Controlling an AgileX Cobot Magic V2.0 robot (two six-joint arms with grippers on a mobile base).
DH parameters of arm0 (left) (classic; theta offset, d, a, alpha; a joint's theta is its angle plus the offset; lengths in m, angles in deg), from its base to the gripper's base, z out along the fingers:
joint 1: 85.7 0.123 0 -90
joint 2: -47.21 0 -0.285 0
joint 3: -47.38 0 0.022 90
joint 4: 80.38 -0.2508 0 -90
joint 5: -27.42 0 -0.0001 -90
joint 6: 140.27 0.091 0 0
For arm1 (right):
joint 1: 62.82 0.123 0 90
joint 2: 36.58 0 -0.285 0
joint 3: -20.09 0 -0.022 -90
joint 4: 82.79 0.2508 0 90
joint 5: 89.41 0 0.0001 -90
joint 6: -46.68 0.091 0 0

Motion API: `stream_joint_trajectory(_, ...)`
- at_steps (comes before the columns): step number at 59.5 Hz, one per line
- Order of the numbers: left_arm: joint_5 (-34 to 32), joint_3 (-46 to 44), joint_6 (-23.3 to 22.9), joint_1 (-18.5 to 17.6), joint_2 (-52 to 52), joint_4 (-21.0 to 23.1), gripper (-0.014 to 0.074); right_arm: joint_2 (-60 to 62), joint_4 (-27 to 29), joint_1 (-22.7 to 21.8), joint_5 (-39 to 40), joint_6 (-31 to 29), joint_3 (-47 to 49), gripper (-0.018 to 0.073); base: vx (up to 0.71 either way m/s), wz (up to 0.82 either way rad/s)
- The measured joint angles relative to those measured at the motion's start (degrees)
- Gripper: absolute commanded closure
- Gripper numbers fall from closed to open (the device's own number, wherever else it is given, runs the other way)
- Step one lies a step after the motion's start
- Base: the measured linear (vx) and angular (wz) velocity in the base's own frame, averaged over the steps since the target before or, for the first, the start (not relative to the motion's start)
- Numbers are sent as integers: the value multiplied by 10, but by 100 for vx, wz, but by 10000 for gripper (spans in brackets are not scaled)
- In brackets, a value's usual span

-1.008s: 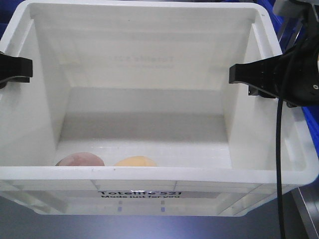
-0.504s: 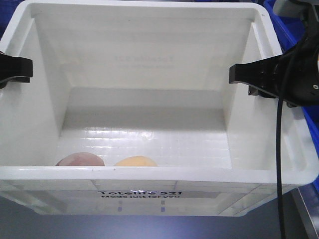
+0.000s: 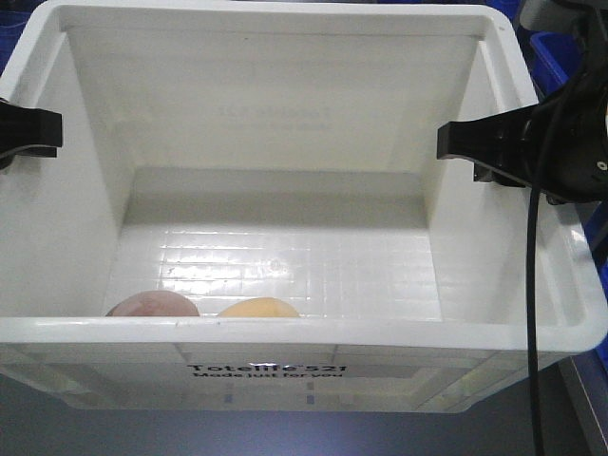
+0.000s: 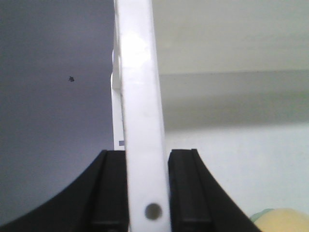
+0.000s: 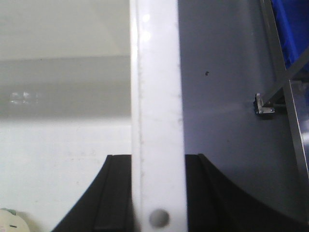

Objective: Place moving items into box and shelve
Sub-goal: 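Hold the white tote by its rims with both grippers while driving, then carry the tote with both grippers up to the blue-bin shelf rack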

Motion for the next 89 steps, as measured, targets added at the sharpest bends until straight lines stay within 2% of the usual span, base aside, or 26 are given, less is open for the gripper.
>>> stream_joint_trajectory(89, 0, 0, 0, 0, 0, 0, 530, 0, 0, 0, 0, 0, 0, 432, 34, -4)
